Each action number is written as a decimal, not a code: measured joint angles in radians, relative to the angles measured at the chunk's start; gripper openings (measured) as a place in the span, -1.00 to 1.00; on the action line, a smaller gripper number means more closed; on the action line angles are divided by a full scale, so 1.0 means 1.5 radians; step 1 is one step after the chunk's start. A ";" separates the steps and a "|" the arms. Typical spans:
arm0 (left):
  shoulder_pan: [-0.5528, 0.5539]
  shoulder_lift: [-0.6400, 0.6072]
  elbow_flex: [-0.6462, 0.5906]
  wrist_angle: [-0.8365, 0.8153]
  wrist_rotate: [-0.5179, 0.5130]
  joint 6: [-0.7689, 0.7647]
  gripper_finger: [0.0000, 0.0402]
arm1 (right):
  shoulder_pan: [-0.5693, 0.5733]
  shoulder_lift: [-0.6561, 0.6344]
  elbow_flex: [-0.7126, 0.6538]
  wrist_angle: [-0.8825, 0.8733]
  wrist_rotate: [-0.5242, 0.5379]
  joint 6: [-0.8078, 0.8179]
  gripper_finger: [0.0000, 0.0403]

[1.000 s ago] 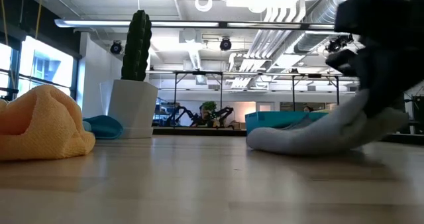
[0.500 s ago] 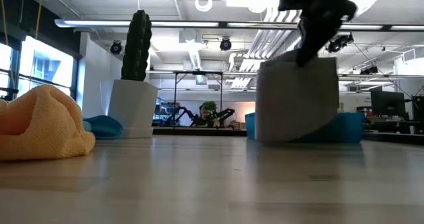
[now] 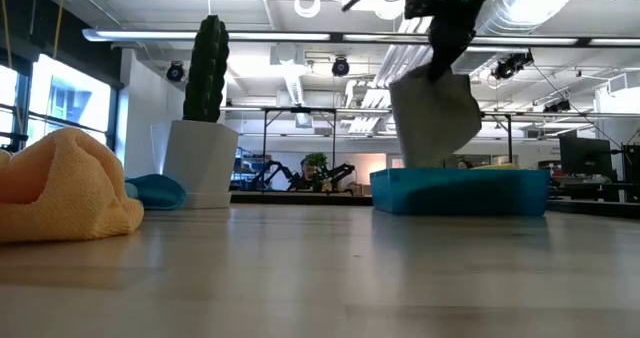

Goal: Fold microfiber towels
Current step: Put the folded gray microfiber cloth into the blue bin

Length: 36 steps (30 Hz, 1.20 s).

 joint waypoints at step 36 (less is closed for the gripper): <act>0.108 0.001 0.000 0.000 0.001 0.018 -0.35 | -0.176 0.002 -0.337 0.281 -0.281 -0.210 -1.00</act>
